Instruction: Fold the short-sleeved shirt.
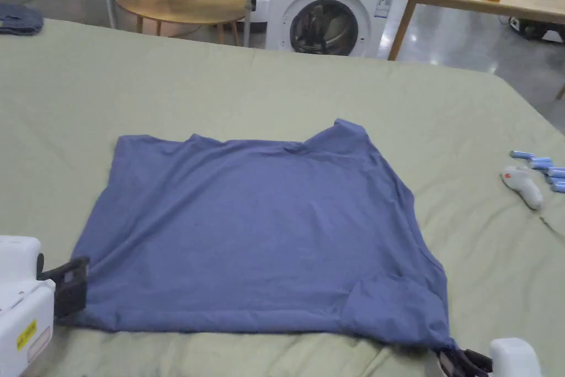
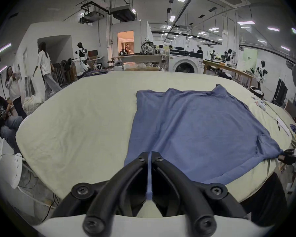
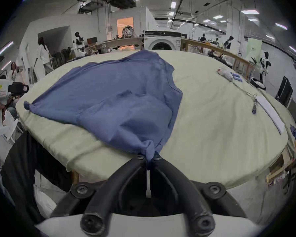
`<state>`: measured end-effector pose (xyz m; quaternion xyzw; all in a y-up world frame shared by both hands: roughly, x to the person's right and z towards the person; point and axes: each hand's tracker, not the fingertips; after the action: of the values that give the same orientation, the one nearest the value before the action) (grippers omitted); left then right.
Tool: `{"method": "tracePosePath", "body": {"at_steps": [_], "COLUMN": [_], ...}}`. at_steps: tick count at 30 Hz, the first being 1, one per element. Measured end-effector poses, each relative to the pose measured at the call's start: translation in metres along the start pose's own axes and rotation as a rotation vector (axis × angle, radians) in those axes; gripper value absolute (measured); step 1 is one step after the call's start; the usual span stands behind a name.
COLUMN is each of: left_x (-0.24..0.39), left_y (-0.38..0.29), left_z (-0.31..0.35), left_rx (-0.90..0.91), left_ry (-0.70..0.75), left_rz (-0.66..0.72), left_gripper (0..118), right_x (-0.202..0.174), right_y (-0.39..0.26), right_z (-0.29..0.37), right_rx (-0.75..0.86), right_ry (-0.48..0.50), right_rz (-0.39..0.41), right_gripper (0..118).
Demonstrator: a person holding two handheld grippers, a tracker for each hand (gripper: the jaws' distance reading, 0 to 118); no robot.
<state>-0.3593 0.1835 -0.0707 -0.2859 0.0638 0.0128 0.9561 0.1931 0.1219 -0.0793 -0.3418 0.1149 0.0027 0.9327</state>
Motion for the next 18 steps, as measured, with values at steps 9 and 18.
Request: {"method": "tracePosePath", "body": {"at_steps": [9,18], "left_x": [-0.049,-0.068], "left_y": [-0.026,-0.055], "left_z": [-0.004,-0.028], "left_rx": [-0.082,-0.079], "left_ry": [-0.049,-0.115], "left_rz": [-0.223,-0.191], "left_gripper": [118,86], "right_x": [0.007,0.016], "right_y": [0.028,0.031], "right_z": [0.001,-0.012], "right_rx": [0.031,0.021], "right_ry": [0.011,0.028], "right_rz": [-0.017,-0.056], "right_gripper": [1,1]}}
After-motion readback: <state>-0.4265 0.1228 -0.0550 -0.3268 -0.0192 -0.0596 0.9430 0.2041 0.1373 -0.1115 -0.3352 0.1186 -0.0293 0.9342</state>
